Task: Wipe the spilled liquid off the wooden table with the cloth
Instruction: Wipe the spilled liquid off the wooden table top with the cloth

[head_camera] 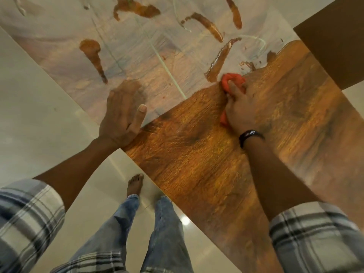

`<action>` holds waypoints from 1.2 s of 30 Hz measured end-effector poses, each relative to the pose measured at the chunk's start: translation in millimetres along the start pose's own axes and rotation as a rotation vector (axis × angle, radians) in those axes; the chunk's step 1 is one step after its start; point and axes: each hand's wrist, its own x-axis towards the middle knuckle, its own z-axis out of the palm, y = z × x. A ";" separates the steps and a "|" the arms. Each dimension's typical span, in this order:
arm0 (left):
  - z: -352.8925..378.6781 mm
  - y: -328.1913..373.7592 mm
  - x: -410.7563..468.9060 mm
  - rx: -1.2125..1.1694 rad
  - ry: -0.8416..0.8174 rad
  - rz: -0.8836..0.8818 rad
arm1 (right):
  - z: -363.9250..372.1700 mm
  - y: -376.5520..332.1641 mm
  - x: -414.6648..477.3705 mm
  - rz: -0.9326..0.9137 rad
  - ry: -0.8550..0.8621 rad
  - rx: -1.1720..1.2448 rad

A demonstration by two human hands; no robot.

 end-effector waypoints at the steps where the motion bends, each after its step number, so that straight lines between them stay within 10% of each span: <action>1: 1.9 -4.2 -1.8 -0.016 -0.011 0.008 | 6.1 -13.0 -15.4 -0.066 0.008 -0.044; 11: -5.9 3.3 2.8 -0.148 0.005 -0.018 | 68.4 -96.9 -200.4 -0.837 -0.337 -0.079; 21: -4.6 -0.4 3.9 -0.124 -0.039 -0.008 | 2.6 -3.0 -2.5 -0.127 0.021 -0.048; 32: -7.3 2.4 5.9 -0.010 -0.138 0.036 | 56.1 -76.1 -219.2 -0.713 -0.288 -0.065; 36: -5.7 1.3 6.7 0.017 -0.157 0.047 | 27.2 -27.6 -167.6 -0.587 -0.153 -0.075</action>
